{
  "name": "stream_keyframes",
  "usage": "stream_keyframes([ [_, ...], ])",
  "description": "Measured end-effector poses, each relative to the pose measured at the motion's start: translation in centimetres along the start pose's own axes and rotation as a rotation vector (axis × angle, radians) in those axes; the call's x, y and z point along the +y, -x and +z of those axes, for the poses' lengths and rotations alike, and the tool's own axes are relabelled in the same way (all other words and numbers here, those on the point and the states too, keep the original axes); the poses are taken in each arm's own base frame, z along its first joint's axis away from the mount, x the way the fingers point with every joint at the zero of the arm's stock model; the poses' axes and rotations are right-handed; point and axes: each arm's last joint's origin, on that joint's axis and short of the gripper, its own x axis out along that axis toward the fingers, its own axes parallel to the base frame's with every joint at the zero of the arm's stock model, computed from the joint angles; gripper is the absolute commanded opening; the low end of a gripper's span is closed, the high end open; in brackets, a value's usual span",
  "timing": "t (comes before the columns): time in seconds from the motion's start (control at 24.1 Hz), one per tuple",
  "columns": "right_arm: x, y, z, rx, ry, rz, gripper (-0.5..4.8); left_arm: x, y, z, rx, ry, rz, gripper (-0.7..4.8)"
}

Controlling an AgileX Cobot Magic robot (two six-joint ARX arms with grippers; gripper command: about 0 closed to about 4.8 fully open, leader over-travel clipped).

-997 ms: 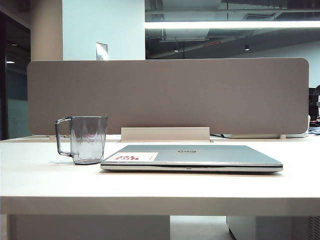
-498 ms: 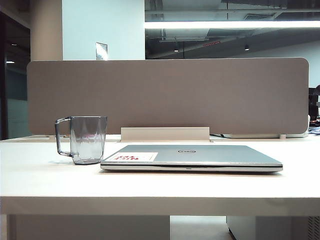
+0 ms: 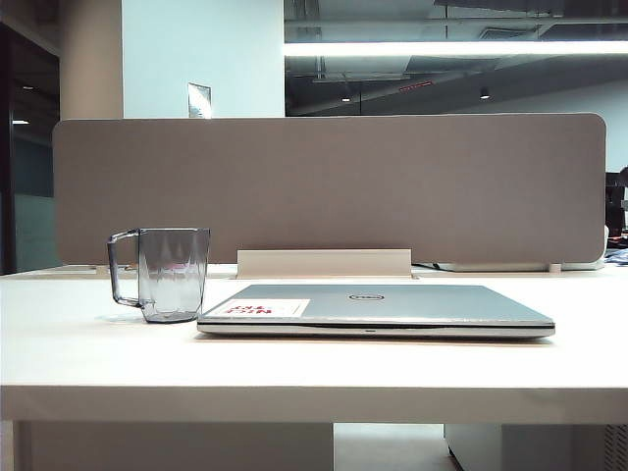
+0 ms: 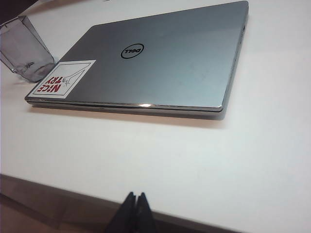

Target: Pick up the water cup and place it on the left side of the laptop.

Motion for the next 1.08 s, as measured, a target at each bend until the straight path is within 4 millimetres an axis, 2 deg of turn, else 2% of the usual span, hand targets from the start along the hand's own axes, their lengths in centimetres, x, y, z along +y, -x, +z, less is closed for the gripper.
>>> stream_keyframes([
  [0.12, -0.1, 0.0, 0.0, -0.002, 0.012, -0.008, -0.01, 0.0, 0.0, 0.0, 0.000, 0.000, 0.000, -0.06],
  [0.29, -2.2, 0.5, 0.4, -0.124, 0.048, -0.184, -0.01, 0.0, 0.0, 0.0, 0.001, 0.000, 0.001, -0.06],
  [0.42, -3.0, 0.9, 0.4, -0.176, 0.035, -0.252, -0.01, 0.0, 0.0, 0.0, 0.001, 0.000, 0.000, -0.06],
  [0.66, -3.3, 1.3, 0.9, -0.229, 0.095, -0.222, -0.01, 0.0, 0.0, 0.0, 0.001, 0.000, 0.000, -0.06],
  [1.08, -3.8, 1.8, 1.1, -0.257, 0.141, -0.278, -0.01, 0.0, 0.0, 0.0, 0.000, 0.000, 0.000, -0.06],
])
